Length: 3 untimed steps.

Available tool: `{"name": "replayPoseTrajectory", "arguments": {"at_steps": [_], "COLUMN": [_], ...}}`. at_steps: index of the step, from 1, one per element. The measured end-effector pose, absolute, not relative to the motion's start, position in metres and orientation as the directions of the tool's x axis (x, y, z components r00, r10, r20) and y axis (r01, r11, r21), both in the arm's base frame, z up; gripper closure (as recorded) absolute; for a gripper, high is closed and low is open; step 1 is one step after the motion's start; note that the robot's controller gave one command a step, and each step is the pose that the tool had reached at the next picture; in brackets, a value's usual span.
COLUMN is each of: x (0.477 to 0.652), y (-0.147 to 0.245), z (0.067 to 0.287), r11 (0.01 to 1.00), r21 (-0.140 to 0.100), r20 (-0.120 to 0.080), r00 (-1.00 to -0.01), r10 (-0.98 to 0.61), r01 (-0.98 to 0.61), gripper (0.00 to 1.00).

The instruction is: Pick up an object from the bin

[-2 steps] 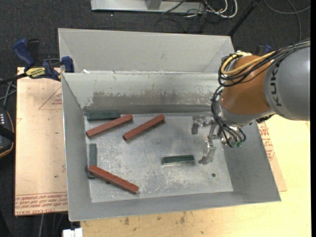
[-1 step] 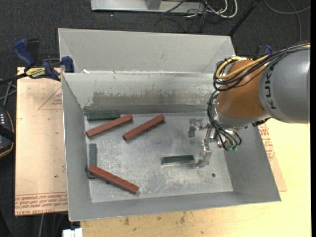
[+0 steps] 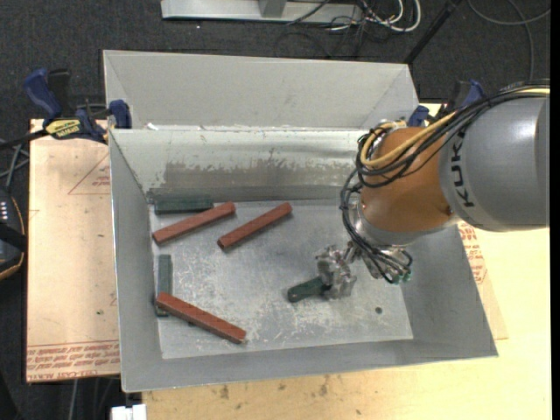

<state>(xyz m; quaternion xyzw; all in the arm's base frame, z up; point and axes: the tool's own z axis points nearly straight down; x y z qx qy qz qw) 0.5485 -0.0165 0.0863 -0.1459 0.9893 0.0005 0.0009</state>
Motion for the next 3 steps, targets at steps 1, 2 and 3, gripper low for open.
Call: {"name": "replayPoseTrajectory", "arguments": {"at_steps": [1, 2, 3], "x": [0.549, 0.537, 0.537], "y": [-0.017, -0.003, -0.003], "z": [0.086, 0.235, 0.235], "r11": [0.957, 0.972, 0.972], "r21": [0.001, 0.000, 0.000], "r20": [-0.002, -0.003, -0.003], "r00": [-0.957, -0.972, -0.972], "r10": [-0.289, -0.235, -0.236], "r01": [-0.289, -0.235, -0.236], "gripper": [1.00, 1.00, 1.00]}}
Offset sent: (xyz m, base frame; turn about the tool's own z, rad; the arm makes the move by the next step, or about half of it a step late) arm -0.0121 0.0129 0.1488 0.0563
